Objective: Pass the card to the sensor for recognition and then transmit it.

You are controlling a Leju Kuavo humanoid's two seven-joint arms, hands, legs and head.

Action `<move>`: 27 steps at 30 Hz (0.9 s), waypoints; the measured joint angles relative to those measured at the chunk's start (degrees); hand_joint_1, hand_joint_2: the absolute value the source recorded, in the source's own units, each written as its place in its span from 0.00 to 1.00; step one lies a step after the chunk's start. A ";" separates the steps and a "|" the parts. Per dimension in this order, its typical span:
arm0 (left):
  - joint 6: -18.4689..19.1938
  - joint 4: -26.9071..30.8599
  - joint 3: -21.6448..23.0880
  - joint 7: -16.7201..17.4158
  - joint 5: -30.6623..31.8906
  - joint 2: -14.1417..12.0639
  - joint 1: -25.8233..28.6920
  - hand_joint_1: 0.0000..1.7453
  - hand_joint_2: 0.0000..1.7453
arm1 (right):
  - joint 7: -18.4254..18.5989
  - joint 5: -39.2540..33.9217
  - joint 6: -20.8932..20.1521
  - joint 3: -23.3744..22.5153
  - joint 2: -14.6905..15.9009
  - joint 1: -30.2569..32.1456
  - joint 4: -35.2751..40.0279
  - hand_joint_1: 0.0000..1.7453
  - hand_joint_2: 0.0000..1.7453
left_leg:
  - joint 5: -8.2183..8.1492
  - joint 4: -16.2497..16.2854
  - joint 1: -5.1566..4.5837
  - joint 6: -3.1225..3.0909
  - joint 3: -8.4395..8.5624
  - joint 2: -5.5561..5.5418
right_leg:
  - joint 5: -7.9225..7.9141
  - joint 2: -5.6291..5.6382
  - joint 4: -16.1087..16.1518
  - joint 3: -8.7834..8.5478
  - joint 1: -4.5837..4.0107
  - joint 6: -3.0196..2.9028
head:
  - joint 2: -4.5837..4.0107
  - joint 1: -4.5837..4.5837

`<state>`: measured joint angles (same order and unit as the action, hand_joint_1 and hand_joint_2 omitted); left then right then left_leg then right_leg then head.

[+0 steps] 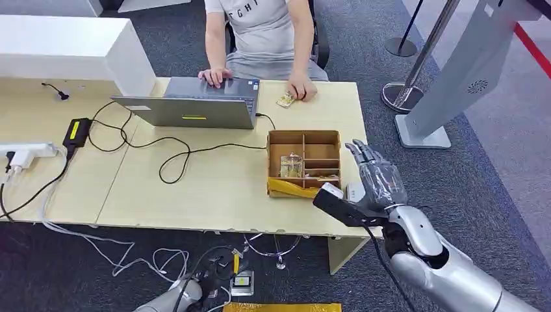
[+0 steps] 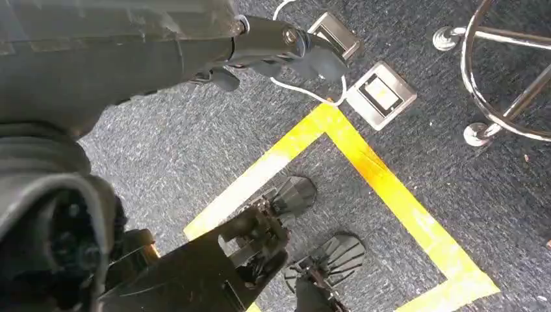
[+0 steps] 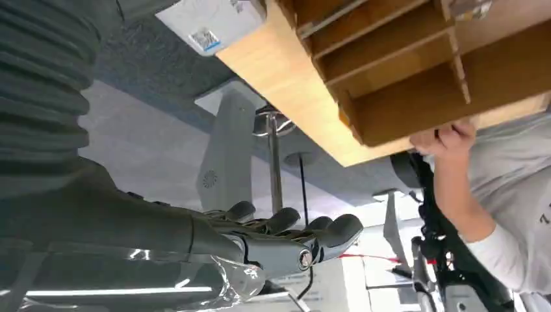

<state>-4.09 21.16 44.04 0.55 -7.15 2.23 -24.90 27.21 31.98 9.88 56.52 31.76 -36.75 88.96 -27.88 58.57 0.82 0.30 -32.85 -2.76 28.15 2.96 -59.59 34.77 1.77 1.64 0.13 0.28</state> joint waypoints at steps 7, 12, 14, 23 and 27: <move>-0.20 0.24 0.02 0.35 0.35 0.15 -0.06 0.00 0.00 | -1.07 -0.02 1.84 2.10 -1.66 1.36 -1.77 0.00 1.00 | 0.00 0.00 0.00 0.00 0.00 0.00 | 0.00 0.01 0.00 0.00 0.00 0.00 | 0.00 0.00; -0.29 0.61 0.04 1.01 0.39 0.20 -0.09 0.00 0.00 | -1.74 3.79 5.37 3.56 -4.04 1.82 -5.48 0.00 1.00 | 0.00 0.00 0.01 0.00 -0.02 0.00 | 0.00 0.01 0.00 0.00 0.00 0.00 | 0.00 0.00; -0.18 0.70 0.04 1.03 0.24 0.22 -0.10 0.00 0.00 | -2.88 4.92 6.68 3.89 -5.33 1.82 -7.29 0.00 1.00 | 0.00 0.00 0.00 0.00 -0.01 0.00 | 0.00 0.01 0.00 0.00 0.00 0.00 | 0.00 0.02; 0.35 0.70 0.02 1.03 -0.70 0.39 -0.29 0.00 0.00 | -6.53 9.44 10.14 4.39 -11.58 1.62 -16.43 0.00 1.00 | 0.01 0.00 0.02 0.01 -0.01 -0.01 | 0.00 0.01 -0.01 0.00 -0.01 0.00 | 0.02 0.00; -0.24 0.70 0.07 1.18 -0.68 0.46 -0.57 0.00 0.00 | -7.45 9.90 10.82 4.39 -13.38 0.90 -19.81 0.00 1.00 | 0.01 0.00 0.01 0.01 -0.01 0.00 | 0.00 0.02 -0.01 0.00 -0.01 0.00 | 0.00 0.00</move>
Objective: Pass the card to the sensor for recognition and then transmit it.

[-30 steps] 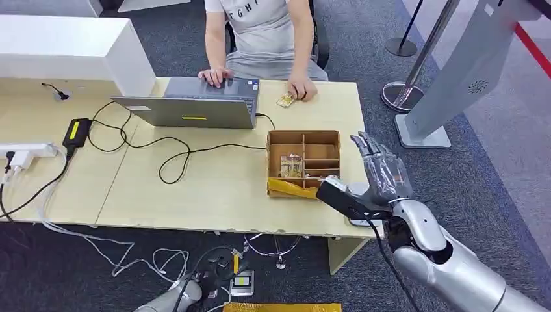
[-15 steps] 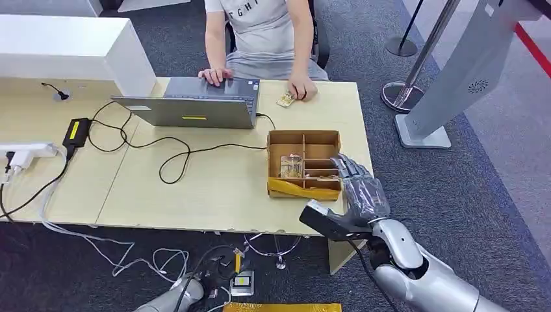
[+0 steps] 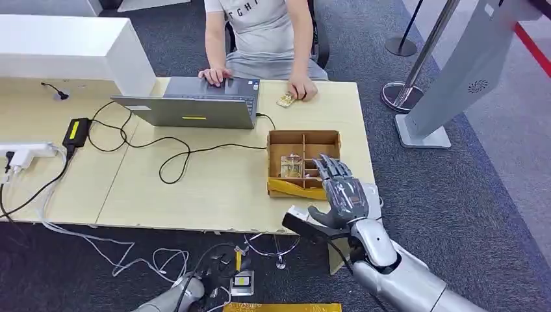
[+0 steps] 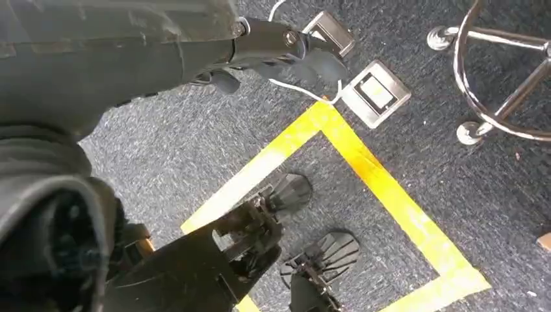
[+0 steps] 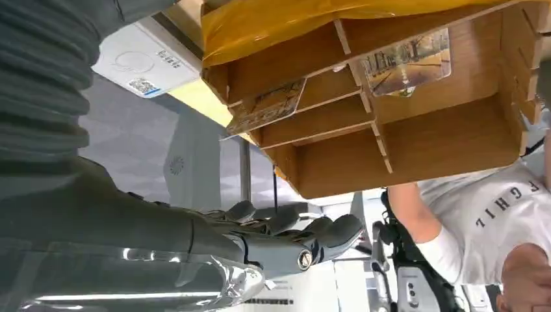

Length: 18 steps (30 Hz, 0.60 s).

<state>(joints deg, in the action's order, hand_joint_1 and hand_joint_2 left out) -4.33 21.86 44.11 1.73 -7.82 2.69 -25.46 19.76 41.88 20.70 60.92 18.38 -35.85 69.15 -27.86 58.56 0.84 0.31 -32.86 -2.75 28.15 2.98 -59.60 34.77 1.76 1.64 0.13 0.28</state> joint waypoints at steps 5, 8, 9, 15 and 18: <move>-0.39 -0.04 0.09 0.85 -0.02 0.20 -0.23 0.00 0.00 | -0.57 -0.04 0.57 0.00 -1.66 -0.36 -2.90 0.00 1.00 | 0.00 0.00 0.00 0.00 0.00 -0.01 | 0.00 -0.01 0.00 0.00 0.00 0.00 | 0.00 0.00; -0.35 -0.04 0.20 1.38 -0.33 0.20 -0.40 0.00 0.00 | -0.72 -0.02 0.63 -0.02 -2.75 -1.05 -5.26 0.00 1.00 | 0.00 0.00 0.00 0.00 0.01 -0.01 | 0.00 0.00 0.00 0.00 0.00 0.00 | 0.00 0.00; -0.35 -0.04 0.31 1.40 -0.42 0.20 -0.41 0.00 0.00 | -0.72 -0.02 0.63 -0.02 -2.86 -1.18 -5.55 0.00 1.00 | 0.00 0.00 0.00 0.00 0.01 -0.01 | 0.00 0.00 0.00 0.00 0.00 0.00 | 0.00 -0.02; 0.07 -0.04 0.98 1.57 -1.16 0.17 -0.48 0.00 0.00 | -0.44 0.46 0.31 -0.02 -3.82 -2.61 -8.21 0.00 1.00 | 0.00 0.00 0.00 0.00 0.01 -0.01 | 0.00 0.00 0.00 0.00 0.00 0.00 | 0.00 0.00; 0.22 -0.04 1.09 1.57 -1.38 0.11 -0.49 0.00 0.00 | 0.09 0.33 0.28 -0.15 -3.80 -3.38 -8.78 0.00 1.00 | 0.00 0.00 -0.01 0.00 0.01 -0.01 | 0.00 0.00 0.00 0.00 0.00 0.00 | 0.00 0.00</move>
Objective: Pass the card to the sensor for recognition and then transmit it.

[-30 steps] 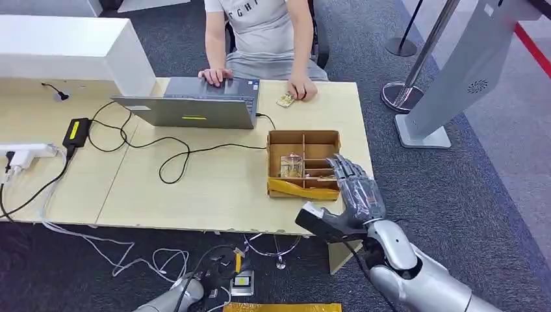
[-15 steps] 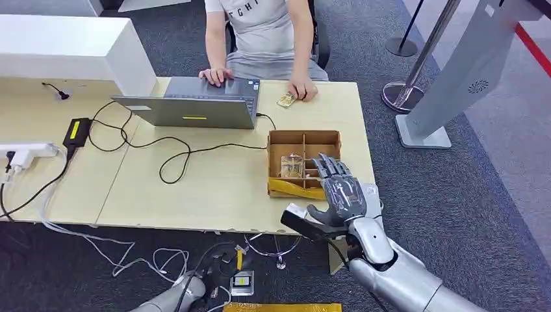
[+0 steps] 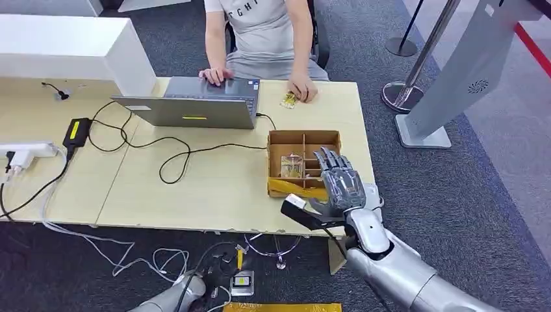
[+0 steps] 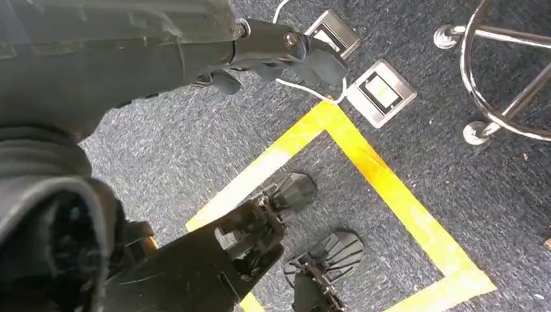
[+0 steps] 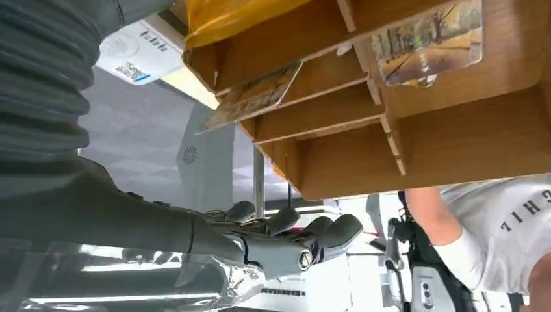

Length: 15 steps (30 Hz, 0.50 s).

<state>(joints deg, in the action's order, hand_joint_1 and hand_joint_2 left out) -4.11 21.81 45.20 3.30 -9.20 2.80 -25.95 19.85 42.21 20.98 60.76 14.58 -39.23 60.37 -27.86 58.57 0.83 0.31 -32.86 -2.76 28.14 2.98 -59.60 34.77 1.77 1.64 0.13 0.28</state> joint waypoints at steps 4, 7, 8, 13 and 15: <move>-0.02 0.00 0.24 0.02 -0.33 -0.09 -0.05 0.00 0.00 | 0.50 -0.81 0.00 -0.57 0.05 -0.50 -0.39 0.00 1.00 | 0.00 0.00 0.00 0.00 0.01 0.00 | 0.00 0.00 0.00 0.01 0.00 0.00 | 0.00 0.00; 0.00 0.00 0.37 0.00 -0.35 -0.13 -0.09 0.00 0.00 | 0.76 -1.49 -0.09 -1.05 0.18 -0.67 -0.50 0.00 1.00 | 0.00 0.00 0.00 0.00 0.01 0.00 | 0.00 0.01 0.00 0.01 0.00 0.00 | 0.00 0.00; 0.02 0.00 0.42 0.02 -0.35 -0.13 -0.12 0.00 0.00 | 0.85 -1.62 -0.09 -1.20 0.22 -0.67 -0.53 0.00 1.00 | 0.00 0.00 0.00 0.00 0.02 0.01 | 0.00 0.01 0.00 0.01 0.00 0.00 | 0.00 0.00; 0.18 0.00 1.05 0.35 -0.26 -0.13 -0.39 0.00 0.00 | 1.33 -1.62 -0.42 -1.68 0.61 -0.50 -0.57 0.00 1.00 | 0.00 0.00 0.00 0.00 0.03 0.01 | 0.00 0.01 0.00 0.00 0.00 0.00 | 0.00 0.00; 0.18 0.00 1.38 0.37 -0.20 -0.15 -0.45 0.00 0.00 | 1.42 -1.51 -0.46 -1.79 0.70 -0.29 -0.57 0.00 1.00 | 0.00 0.00 0.00 0.00 0.03 0.02 | 0.00 0.01 0.00 0.01 0.00 0.00 | 0.00 0.00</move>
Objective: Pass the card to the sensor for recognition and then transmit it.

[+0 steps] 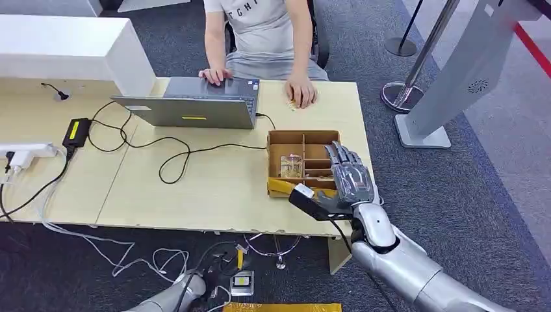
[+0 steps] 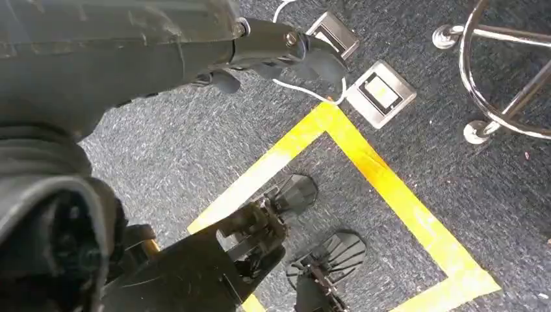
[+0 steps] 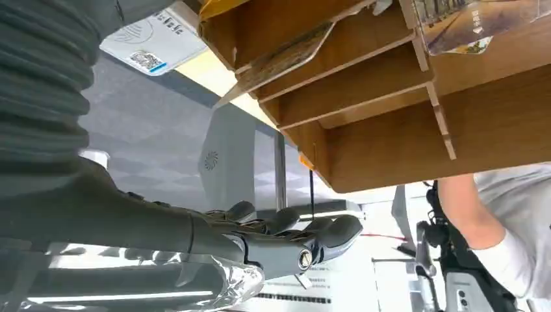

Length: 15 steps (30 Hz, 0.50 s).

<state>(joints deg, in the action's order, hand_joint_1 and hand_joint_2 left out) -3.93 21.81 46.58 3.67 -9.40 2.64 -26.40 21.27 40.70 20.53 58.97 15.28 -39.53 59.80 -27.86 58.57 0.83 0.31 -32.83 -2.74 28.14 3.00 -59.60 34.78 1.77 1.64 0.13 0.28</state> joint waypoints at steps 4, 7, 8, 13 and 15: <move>-0.15 0.00 0.09 0.04 0.04 0.00 -0.01 0.00 0.00 | 0.17 0.07 -0.33 -0.20 0.11 0.34 0.00 0.00 1.00 | 0.00 0.00 0.00 0.00 0.00 0.00 | 0.00 0.00 0.00 0.00 0.00 0.00 | 0.00 0.00; -0.20 0.00 0.22 0.04 0.04 0.00 -0.01 0.00 0.00 | 0.20 0.11 -0.44 -0.22 0.13 0.51 0.00 0.00 1.00 | 0.00 0.00 0.00 0.00 0.00 0.00 | 0.00 0.00 0.00 0.00 0.00 0.00 | 0.00 0.00; -0.26 0.00 0.24 0.04 0.04 0.00 -0.01 0.00 0.00 | 0.20 0.11 -0.48 -0.22 0.13 0.54 0.00 0.00 1.00 | 0.00 0.00 0.00 0.00 0.00 0.00 | 0.00 0.00 0.00 0.00 0.00 0.00 | 0.00 0.00; -0.37 0.00 0.37 0.07 0.00 0.00 0.00 0.00 0.00 | -0.33 0.44 -1.12 -0.22 0.13 1.05 0.00 0.00 1.00 | 0.00 0.00 0.00 0.00 0.00 0.00 | 0.00 0.00 0.00 -0.01 0.00 0.00 | 0.00 0.00; -0.37 0.00 0.37 0.09 -0.02 0.00 0.00 0.00 0.00 | -0.37 0.61 -1.09 -0.22 0.09 1.38 0.00 0.00 1.00 | 0.00 0.00 0.00 0.00 -0.01 0.00 | 0.00 -0.01 0.00 -0.01 0.00 0.00 | 0.00 0.00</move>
<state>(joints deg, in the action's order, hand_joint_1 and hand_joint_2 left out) -4.31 21.81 46.95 3.76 -9.42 2.64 -26.40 20.90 41.31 19.43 58.75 15.37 -38.14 59.80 -27.86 58.57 0.83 0.31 -32.83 -2.75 28.14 2.99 -59.60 34.77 1.76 1.64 0.13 0.28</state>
